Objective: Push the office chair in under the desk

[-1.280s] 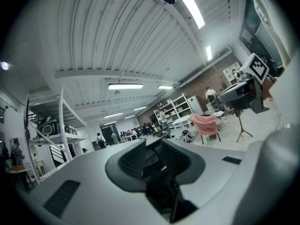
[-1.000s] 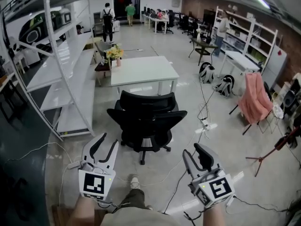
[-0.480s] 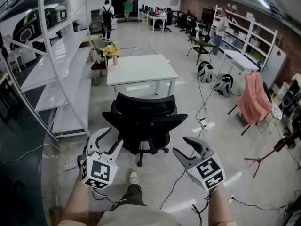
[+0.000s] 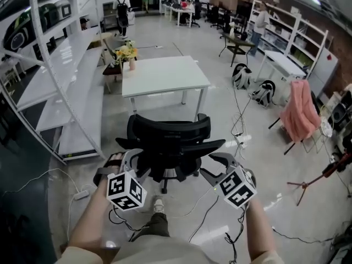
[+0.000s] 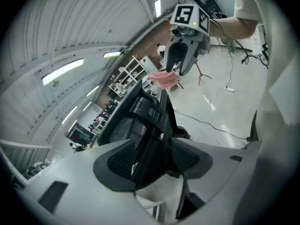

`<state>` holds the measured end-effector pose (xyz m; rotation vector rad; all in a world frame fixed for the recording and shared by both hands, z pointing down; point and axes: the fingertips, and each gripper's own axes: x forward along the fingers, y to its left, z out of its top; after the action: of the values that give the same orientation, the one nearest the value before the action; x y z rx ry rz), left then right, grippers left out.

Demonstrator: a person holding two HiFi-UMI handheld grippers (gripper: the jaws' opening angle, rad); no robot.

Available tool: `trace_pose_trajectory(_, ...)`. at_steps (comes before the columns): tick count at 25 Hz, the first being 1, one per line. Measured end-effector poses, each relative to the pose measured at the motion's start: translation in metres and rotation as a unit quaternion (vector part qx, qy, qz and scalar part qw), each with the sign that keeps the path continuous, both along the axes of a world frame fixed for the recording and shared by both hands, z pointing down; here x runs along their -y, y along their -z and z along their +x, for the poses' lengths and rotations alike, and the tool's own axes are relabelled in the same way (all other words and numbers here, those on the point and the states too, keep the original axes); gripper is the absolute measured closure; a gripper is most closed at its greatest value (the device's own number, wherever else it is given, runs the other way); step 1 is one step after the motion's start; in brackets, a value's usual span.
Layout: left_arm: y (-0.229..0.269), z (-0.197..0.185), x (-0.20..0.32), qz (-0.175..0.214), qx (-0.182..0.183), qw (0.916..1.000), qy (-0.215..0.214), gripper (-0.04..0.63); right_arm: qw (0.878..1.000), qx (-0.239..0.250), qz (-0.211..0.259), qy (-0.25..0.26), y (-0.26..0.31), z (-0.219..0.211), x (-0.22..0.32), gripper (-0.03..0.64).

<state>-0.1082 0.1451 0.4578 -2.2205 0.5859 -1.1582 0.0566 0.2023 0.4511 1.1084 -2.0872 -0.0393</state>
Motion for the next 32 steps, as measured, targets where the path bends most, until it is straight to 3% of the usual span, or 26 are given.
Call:
trace_pose_trajectory(9, -0.052, 0.006, 0.066, -0.053, 0.083, 0.9947, -0.031, 0.354, 0.996, -0.048, -0.065, 0.023, -0.042, -0.002, 0.077, 0.408)
trace_pose_trajectory(18, -0.091, 0.016, 0.107, -0.073, 0.163, 0.9822, -0.057, 0.45, 0.989, -0.084, -0.114, 0.036, -0.078, 0.012, 0.12, 0.447)
trace_pose_trajectory(20, -0.097, 0.018, 0.11, -0.092, 0.166, 0.9801, -0.06, 0.452, 0.987, -0.088, -0.127, 0.038, -0.088, 0.012, 0.125, 0.477)
trace_pose_trajectory(27, -0.105, 0.023, 0.125, -0.201, 0.124, 0.9694, -0.066, 0.456, 0.981, -0.047, -0.178, 0.053, -0.099, 0.015, 0.136, 0.471)
trace_pose_trajectory(32, -0.106, 0.03, 0.15, -0.211, 0.113, 0.9687, -0.065, 0.459, 0.978, -0.054, -0.189, 0.066, -0.101, 0.019, 0.161, 0.472)
